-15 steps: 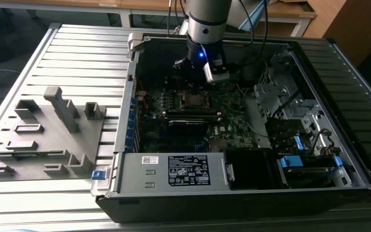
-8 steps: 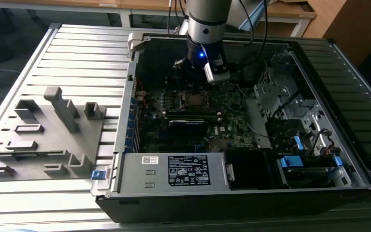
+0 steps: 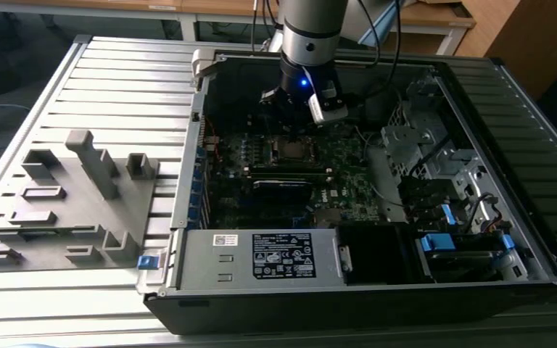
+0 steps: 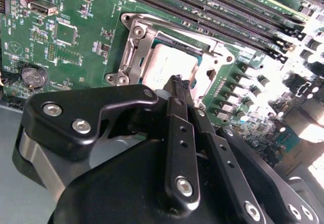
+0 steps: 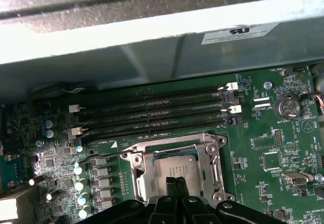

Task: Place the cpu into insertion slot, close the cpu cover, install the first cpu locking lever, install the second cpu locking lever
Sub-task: 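Close the cpu cover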

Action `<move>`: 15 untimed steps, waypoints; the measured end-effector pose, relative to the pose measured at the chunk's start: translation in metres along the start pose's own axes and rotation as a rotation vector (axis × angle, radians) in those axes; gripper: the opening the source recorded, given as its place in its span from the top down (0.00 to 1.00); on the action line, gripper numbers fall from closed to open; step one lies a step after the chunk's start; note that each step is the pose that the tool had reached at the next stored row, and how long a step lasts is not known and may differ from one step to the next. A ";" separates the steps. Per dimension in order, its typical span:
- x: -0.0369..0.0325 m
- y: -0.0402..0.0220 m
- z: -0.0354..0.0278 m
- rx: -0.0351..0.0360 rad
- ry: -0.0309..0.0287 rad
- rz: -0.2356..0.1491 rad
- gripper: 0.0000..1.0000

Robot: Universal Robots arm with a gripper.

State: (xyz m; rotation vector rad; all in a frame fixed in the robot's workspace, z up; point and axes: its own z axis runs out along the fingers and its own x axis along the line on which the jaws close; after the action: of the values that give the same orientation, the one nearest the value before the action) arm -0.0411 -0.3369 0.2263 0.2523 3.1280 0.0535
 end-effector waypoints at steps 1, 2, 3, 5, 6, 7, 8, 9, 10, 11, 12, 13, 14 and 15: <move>0.0000 0.0000 0.0000 0.0000 0.0000 0.000 0.89; 0.0000 0.0000 0.0002 -0.0002 -0.0005 0.000 0.89; 0.0000 0.0000 0.0004 -0.0005 -0.0011 0.000 0.89; 0.0001 0.0000 0.0005 -0.0004 -0.0016 0.000 0.89; 0.0001 0.0000 0.0005 -0.0004 -0.0018 0.000 0.89; 0.0001 0.0000 0.0005 -0.0005 -0.0018 0.000 0.89; 0.0001 0.0000 0.0005 -0.0005 -0.0019 0.000 0.89; 0.0000 0.0000 0.0009 -0.0010 -0.0021 0.000 0.89; 0.0000 0.0000 0.0015 -0.0010 -0.0022 0.000 0.89; 0.0001 0.0000 0.0019 -0.0008 -0.0022 0.000 0.89; 0.0001 -0.0001 0.0020 -0.0005 -0.0022 0.000 0.89; 0.0001 -0.0001 0.0020 -0.0003 -0.0022 0.000 0.89; 0.0001 -0.0001 0.0028 -0.0006 -0.0022 0.000 0.89; 0.0001 -0.0001 0.0036 -0.0006 -0.0023 0.000 0.89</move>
State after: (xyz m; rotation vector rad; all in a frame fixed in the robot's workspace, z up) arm -0.0412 -0.3369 0.2227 0.2517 3.1257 0.0541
